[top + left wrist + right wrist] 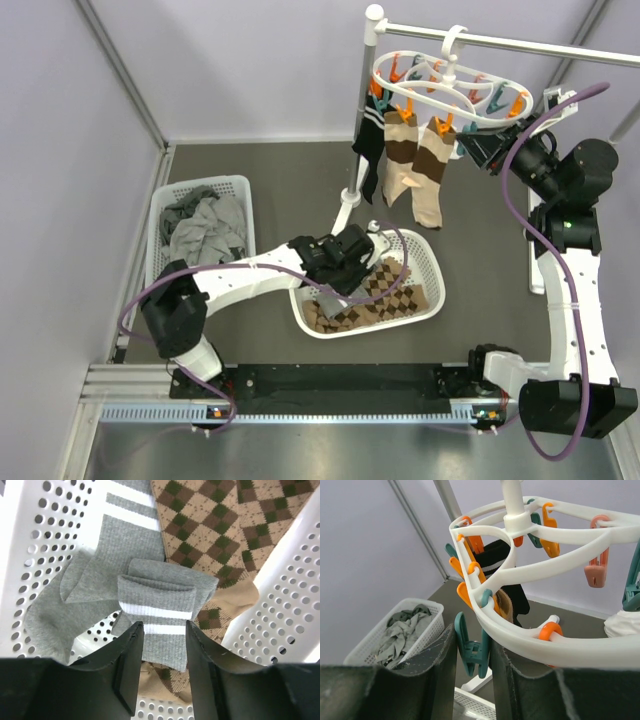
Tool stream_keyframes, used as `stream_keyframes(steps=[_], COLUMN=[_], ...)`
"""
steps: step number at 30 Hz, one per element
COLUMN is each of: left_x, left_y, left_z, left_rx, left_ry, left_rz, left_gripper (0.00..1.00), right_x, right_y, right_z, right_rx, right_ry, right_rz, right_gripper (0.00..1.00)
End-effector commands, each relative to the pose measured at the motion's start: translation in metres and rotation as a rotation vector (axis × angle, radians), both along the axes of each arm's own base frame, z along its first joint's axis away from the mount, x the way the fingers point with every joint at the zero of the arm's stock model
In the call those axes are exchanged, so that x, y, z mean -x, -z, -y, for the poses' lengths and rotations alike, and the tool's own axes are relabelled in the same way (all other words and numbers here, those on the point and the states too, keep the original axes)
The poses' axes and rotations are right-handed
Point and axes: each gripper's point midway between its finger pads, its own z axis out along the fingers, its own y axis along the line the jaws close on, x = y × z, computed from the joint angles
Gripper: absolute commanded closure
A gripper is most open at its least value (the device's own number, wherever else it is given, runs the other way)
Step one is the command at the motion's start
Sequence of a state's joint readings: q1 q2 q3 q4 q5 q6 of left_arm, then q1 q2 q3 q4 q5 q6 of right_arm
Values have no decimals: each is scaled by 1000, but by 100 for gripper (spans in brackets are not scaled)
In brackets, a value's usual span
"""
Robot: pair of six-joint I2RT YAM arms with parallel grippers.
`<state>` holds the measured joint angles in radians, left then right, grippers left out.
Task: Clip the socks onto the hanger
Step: Adjust the sock in the bin.
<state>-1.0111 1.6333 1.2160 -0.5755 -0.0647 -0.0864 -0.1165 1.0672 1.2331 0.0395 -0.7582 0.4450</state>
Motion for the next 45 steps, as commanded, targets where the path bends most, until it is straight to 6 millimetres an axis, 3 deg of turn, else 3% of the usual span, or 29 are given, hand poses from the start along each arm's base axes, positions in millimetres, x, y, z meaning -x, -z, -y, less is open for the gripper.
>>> stream_keyframes(steps=[1,7,14,22,27,30,37,45], left_x=[-7,-2,-1,4,9,7,2,-8], left_y=[2,27,74,90,93,77,-2,-69], left_z=[-6,1,-2,-4,-3,-1,10,12], left_rx=[-34,-62,-147,-172,-154,-112,86,261], left_ry=[-55,-19,-25,-21,-9,-5,12,24], left_rz=[2,-52,-108,-136,-150,-126,-1,162], left_gripper=[59,66,67,74,97,100,100,100], right_x=[10,10,8,8,8,9,9,10], right_y=[-21,-19,-18,-17,-19,-19,-20,-22], right_z=[0,0,0,1,0,0,0,0], right_rx=[19,21,20,19,15,16,16,17], right_ry=[-8,-7,-6,-6,-7,-7,-6,-6], right_rz=[65,58,54,52,57,55,60,66], right_gripper=[100,100,100,100,100,100,100,100])
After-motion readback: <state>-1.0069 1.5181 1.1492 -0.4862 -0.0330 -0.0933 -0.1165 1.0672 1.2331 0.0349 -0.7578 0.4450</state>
